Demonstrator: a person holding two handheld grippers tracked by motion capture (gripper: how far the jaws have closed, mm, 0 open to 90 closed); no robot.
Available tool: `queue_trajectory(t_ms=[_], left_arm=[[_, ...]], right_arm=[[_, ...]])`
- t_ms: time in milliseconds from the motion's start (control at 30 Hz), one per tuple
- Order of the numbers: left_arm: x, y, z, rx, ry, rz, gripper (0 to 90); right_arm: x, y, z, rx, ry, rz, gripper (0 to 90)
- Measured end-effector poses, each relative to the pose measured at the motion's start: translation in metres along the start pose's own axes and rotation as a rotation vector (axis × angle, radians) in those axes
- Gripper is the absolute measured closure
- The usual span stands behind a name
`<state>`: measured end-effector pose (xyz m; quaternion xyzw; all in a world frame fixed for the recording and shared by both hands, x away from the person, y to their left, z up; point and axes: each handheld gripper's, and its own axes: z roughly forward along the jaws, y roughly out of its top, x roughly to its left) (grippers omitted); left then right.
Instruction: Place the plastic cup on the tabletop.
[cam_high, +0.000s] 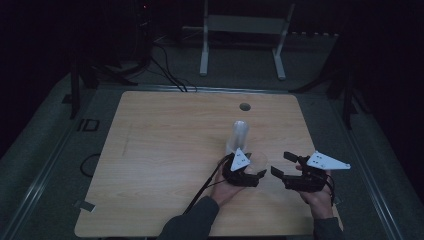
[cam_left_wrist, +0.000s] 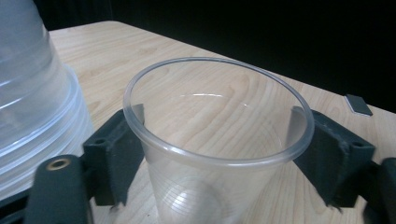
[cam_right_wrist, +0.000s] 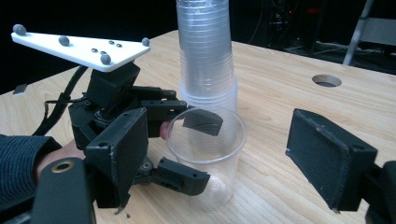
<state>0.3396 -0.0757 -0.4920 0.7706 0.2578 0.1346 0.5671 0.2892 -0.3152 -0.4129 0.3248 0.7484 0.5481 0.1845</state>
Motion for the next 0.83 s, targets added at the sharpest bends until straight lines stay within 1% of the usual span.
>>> queue_trajectory(t_ms=[33,67,133,267,333,400,533,700,833], left_arm=[[0.001,0.000,0.000,0.003,-0.011,-0.007,17.5],[0.001,0.000,0.000,0.012,-0.022,-0.007,15.1],[0.002,0.000,-0.001,0.011,-0.021,-0.015,14.9],[0.002,-0.001,-0.002,0.010,-0.008,-0.018,14.4],[0.002,-0.002,-0.005,0.008,-0.006,-0.015,14.4],[0.002,-0.003,-0.008,0.010,0.005,-0.015,14.4],[0.003,-0.005,-0.014,-0.003,0.011,-0.029,14.4],[0.002,-0.005,-0.015,-0.009,0.032,-0.025,14.4],[0.003,-0.006,-0.018,-0.015,0.036,-0.027,14.4]], right_arm=[[0.000,0.000,0.000,0.000,0.000,0.000,20.6],[0.000,0.000,0.000,0.000,0.000,0.001,20.6],[0.000,0.000,0.000,0.000,0.000,0.002,20.6],[0.000,-0.001,-0.001,-0.001,0.000,0.002,20.5],[0.000,-0.001,-0.002,-0.003,-0.001,0.002,20.6],[0.000,-0.001,-0.002,-0.003,-0.002,0.003,20.5],[0.000,-0.001,-0.001,-0.002,-0.002,0.002,20.5],[0.001,-0.001,0.000,-0.001,-0.001,0.002,20.5],[-0.001,-0.001,-0.002,-0.003,-0.005,0.003,20.5]])
